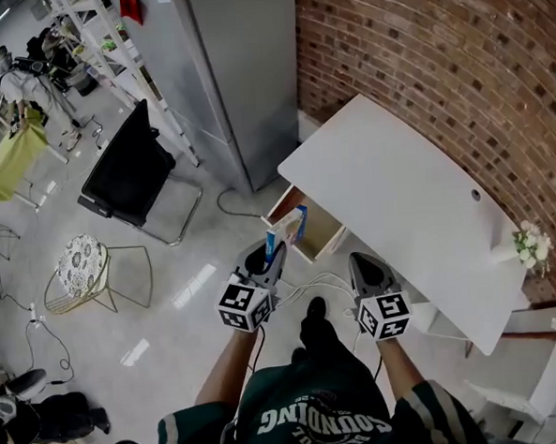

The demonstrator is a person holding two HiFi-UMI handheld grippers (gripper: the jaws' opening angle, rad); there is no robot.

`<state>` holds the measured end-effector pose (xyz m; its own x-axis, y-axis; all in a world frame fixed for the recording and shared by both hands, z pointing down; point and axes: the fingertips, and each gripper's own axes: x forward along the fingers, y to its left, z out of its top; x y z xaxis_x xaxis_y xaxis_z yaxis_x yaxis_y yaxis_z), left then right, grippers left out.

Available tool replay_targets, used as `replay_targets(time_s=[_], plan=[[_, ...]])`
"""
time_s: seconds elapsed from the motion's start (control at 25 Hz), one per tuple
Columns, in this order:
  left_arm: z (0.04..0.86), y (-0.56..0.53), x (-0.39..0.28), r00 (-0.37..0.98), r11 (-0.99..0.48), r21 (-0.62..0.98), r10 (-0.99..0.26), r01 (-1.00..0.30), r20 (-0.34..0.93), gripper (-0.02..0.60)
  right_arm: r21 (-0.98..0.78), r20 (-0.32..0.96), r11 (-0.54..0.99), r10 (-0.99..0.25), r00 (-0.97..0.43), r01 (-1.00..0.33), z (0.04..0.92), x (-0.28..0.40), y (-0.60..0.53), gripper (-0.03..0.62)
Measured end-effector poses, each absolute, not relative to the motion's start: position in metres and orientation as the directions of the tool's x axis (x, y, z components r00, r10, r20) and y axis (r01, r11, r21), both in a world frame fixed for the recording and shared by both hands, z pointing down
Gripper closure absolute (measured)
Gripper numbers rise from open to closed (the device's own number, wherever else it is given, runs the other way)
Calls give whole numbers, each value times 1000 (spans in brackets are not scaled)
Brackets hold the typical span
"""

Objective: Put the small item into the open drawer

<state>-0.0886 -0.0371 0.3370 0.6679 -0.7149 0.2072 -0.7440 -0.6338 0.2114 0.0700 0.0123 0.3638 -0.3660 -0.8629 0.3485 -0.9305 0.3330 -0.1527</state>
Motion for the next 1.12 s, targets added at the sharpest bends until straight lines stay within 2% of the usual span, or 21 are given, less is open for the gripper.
replay_targets(time_s=[0.4, 0.64, 1.12], plan=[[343, -120, -79, 637, -603, 207, -734, -771, 234, 494, -191, 363, 374, -832, -420, -907, 376, 78, -76, 569], [356, -146, -95, 617, -577, 220, -742, -787, 264, 494, -213, 387, 384, -811, -438, -898, 386, 67, -109, 569], [384, -188, -100, 668, -611, 270, -678, -744, 307, 494, -226, 432, 317, -815, -387, -921, 400, 57, -141, 569]])
